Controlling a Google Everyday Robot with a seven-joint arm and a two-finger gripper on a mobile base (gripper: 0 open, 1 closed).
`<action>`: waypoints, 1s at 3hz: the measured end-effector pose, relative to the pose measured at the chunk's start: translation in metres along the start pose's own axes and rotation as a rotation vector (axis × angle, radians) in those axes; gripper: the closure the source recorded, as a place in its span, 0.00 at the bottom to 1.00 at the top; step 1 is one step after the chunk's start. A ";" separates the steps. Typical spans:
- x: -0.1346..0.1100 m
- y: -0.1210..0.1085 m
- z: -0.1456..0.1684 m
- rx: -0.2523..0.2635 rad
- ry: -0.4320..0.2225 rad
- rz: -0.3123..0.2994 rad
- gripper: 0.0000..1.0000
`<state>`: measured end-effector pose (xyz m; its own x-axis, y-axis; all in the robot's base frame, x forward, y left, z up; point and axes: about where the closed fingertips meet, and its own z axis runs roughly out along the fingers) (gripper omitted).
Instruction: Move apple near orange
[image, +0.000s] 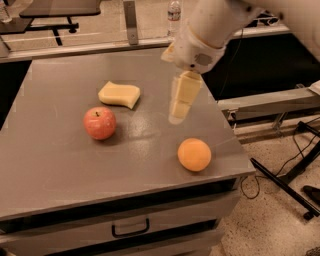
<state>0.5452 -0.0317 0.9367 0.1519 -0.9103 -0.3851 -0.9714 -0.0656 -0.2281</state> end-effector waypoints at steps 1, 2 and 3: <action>-0.048 -0.015 0.032 -0.029 -0.095 -0.064 0.00; -0.088 -0.014 0.068 -0.081 -0.182 -0.106 0.00; -0.105 -0.001 0.093 -0.138 -0.203 -0.129 0.00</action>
Offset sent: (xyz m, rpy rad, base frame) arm 0.0195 0.1465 -0.0315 0.2184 0.0585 0.2192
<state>0.5468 0.1023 0.8944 0.2957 -0.7912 -0.5353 -0.9553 -0.2430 -0.1685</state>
